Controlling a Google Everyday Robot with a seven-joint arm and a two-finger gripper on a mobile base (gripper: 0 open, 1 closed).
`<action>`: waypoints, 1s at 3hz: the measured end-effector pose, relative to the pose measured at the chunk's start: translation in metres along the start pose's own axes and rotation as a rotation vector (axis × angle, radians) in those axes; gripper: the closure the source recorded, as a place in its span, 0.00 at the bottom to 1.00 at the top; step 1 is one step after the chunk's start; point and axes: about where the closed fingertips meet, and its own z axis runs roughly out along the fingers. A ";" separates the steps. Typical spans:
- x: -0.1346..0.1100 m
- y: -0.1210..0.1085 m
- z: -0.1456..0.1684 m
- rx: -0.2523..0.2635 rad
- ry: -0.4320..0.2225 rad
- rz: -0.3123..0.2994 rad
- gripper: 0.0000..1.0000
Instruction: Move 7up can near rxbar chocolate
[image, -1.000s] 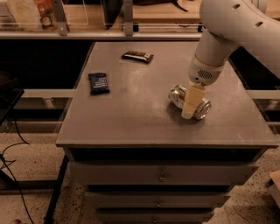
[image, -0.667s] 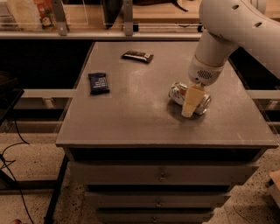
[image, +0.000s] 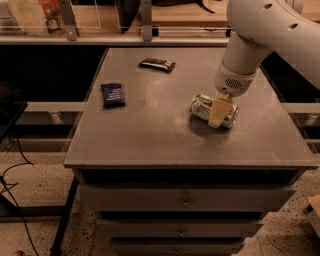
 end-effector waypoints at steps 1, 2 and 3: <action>-0.001 0.000 -0.002 0.003 -0.002 -0.002 0.43; -0.002 0.000 -0.004 0.004 -0.003 -0.003 0.46; -0.003 0.001 -0.004 0.004 -0.004 -0.003 0.48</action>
Offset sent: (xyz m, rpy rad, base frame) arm -0.0014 0.0022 0.0106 0.0007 -0.0067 0.0029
